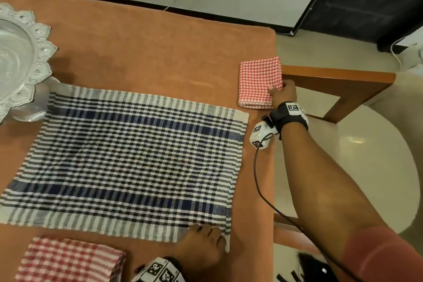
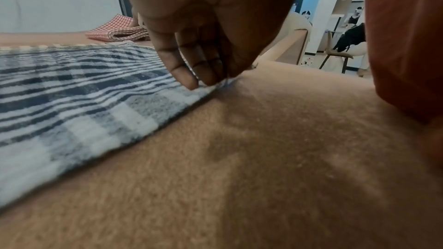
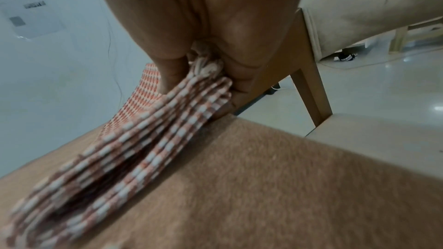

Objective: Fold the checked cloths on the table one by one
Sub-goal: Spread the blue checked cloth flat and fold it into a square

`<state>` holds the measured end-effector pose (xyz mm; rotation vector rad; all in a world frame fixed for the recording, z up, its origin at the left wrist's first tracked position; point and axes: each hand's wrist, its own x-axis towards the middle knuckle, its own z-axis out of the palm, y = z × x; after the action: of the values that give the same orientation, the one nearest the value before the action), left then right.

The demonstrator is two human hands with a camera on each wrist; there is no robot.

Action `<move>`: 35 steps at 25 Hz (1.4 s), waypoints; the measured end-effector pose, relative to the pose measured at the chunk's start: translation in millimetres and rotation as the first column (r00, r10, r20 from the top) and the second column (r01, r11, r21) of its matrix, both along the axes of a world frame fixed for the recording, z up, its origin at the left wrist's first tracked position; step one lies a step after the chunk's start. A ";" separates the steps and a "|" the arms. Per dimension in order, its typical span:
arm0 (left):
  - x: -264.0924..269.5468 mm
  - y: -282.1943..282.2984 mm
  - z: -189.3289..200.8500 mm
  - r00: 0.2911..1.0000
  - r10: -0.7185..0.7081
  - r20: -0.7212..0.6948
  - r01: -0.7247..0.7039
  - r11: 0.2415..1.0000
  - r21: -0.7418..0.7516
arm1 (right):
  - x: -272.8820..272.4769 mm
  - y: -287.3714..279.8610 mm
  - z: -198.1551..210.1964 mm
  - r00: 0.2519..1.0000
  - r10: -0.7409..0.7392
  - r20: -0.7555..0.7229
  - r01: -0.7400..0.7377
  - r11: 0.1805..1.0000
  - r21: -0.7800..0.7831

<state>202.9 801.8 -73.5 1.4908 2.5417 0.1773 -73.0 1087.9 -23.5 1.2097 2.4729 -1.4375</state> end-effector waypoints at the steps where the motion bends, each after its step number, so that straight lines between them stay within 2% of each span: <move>1: 0.9 -0.6 1.7 1.000 -0.012 0.022 0.012 1.000 -0.003 | -0.9 0.8 1.9 1.000 0.004 0.018 -0.005 0.999 0.034; 3: 4.1 1.1 3.2 0.998 -0.033 0.051 0.033 0.999 -0.001 | 2.2 0.8 4.1 0.996 0.033 0.087 -0.043 0.992 0.115; 6: 7.9 11.9 8.4 0.996 -0.014 0.089 0.019 0.998 -0.059 | 15.4 -1.8 0.8 0.990 -0.010 0.138 -0.024 0.970 0.242; 8: 2.0 9.2 20.3 0.989 0.027 0.147 -0.013 0.995 -0.095 | 31.8 -14.1 4.4 0.994 -0.026 0.107 -0.007 0.957 0.290; 10: -20.2 -5.3 42.0 0.976 0.128 0.175 -0.124 0.992 -0.030 | 53.1 -32.4 2.9 0.999 0.025 0.040 -0.037 0.940 0.340; 11: -37.3 -11.4 55.2 0.962 0.215 0.166 -0.228 0.972 0.065 | 67.2 -36.5 2.0 0.998 0.067 0.009 -0.066 0.927 0.368; 12: -56.0 -26.8 65.4 0.926 0.336 0.173 -0.362 0.919 0.153 | 79.3 -47.8 -1.4 0.992 0.122 -0.008 -0.110 0.914 0.391; 15: -121.9 -91.2 75.1 0.754 0.580 0.307 -0.649 0.731 0.212 | 108.0 -82.4 -6.0 0.973 0.223 0.054 -0.223 0.864 0.451; 17: -165.6 -137.3 59.8 0.698 0.665 0.267 -0.716 0.662 0.221 | 110.9 -116.1 -8.8 0.963 0.260 0.067 -0.263 0.863 0.430; 20: -220.9 -185.7 27.3 0.676 0.714 0.184 -0.734 0.674 0.084 | 95.1 -182.0 -8.7 0.923 0.381 0.042 -0.372 0.862 0.345; 21: -233.6 -198.9 16.1 0.667 0.727 0.163 -0.742 0.668 0.053 | 88.6 -199.3 -10.2 0.924 0.381 0.040 -0.376 0.879 0.293; 23: -243.8 -228.1 3.0 0.632 0.762 0.140 -0.773 0.633 0.041 | 91.0 -212.7 -17.4 0.960 0.270 0.077 -0.280 0.941 0.190; 26: -226.8 -268.5 3.1 0.555 0.812 0.180 -0.829 0.559 0.035 | 123.9 -195.7 -23.5 0.990 0.022 0.140 -0.056 0.968 0.245; 27: -216.6 -276.4 5.8 0.565 0.810 0.159 -0.823 0.566 0.040 | 134.6 -183.4 -24.0 0.988 -0.048 0.150 0.004 0.960 0.281; 28: -207.5 -277.4 9.8 0.604 0.788 0.119 -0.797 0.599 0.072 | 139.4 -170.5 -22.8 0.983 -0.091 0.158 0.037 0.949 0.314; 30: -187.0 -253.8 24.6 0.744 0.664 0.073 -0.667 0.730 0.149 | 140.3 -144.9 -18.7 0.969 -0.128 0.211 0.050 0.939 0.339; 33: -132.3 -171.4 42.2 0.939 0.306 0.156 -0.326 0.937 0.124 | 121.7 -115.2 -10.3 0.949 -0.034 0.313 -0.065 0.951 0.302; 35: -78.5 -109.6 44.5 0.982 0.039 0.183 -0.063 0.990 0.128 | 105.9 -101.0 -4.0 0.943 0.028 0.332 -0.110 0.967 0.230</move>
<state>124.4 692.2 -29.0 1.3848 2.4657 0.4756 33.0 986.8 -27.5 1.2629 2.4769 -0.8465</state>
